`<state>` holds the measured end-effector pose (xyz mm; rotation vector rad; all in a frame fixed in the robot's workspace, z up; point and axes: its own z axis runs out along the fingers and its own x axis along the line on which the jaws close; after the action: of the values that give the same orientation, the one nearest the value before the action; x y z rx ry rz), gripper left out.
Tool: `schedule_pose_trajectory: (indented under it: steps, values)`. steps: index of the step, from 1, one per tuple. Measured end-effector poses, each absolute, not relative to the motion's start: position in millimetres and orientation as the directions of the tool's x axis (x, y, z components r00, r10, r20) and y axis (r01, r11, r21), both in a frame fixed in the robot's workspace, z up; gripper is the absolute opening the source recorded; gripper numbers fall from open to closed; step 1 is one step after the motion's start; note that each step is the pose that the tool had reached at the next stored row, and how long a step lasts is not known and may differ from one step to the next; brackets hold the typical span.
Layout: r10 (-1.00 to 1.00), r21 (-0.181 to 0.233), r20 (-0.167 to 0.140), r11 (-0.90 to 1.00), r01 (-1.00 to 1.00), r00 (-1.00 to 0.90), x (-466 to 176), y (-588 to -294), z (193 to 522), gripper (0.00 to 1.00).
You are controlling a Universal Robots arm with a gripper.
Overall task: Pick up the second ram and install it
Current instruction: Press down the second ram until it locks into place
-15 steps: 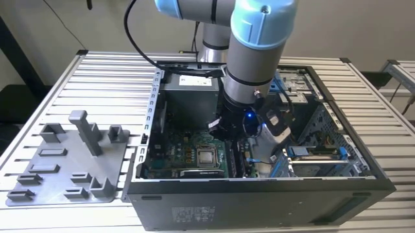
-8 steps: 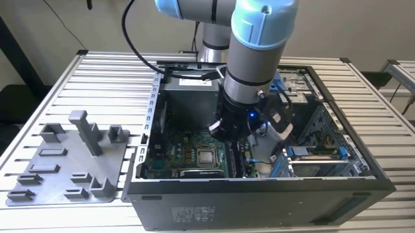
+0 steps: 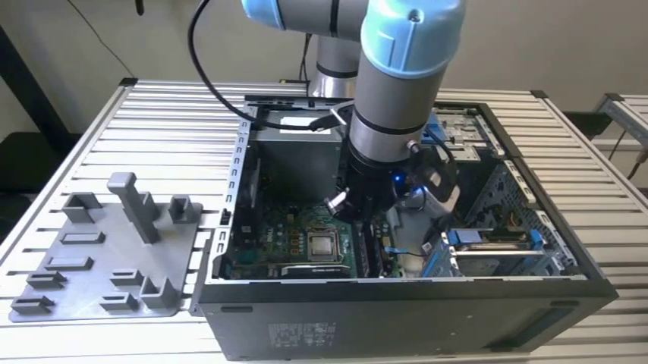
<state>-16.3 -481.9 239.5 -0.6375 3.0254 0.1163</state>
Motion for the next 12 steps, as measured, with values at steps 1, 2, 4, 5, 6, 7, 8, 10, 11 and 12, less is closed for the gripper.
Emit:
schedule_pose_trajectory:
  steps: [1, 2, 4, 5, 6, 7, 8, 10, 11, 12]
  values:
    - [-0.414, 0.063, -0.063, 0.906, -0.418, -0.908, -16.3, -481.9, 239.5, 0.11]
    - [-0.428, 0.063, -0.063, 0.900, -0.431, -0.902, -16.3, -481.9, 239.5, 0.11]
    - [-0.454, 0.062, -0.065, 0.887, -0.458, -0.889, -16.3, -481.9, 239.5, 0.11]
    - [-0.466, 0.062, -0.065, 0.881, -0.470, -0.882, -16.3, -481.9, 239.5, 0.11]
    - [-0.477, 0.062, -0.066, 0.875, -0.481, -0.877, -16.2, -481.9, 239.5, 0.11]
    - [-0.486, 0.062, -0.066, 0.870, -0.489, -0.872, -16.2, -482.0, 239.5, 0.11]
    - [-0.496, 0.061, -0.067, 0.864, -0.500, -0.866, -16.2, -482.0, 239.5, 0.11]
    - [-0.520, 0.061, -0.068, 0.850, -0.524, -0.851, -16.2, -482.0, 239.5, 0.11]
    - [-0.531, 0.061, -0.068, 0.843, -0.535, -0.844, -16.2, -482.0, 239.5, 0.11]
    - [-0.545, 0.060, -0.068, 0.834, -0.548, -0.836, -16.2, -482.0, 239.5, 0.11]
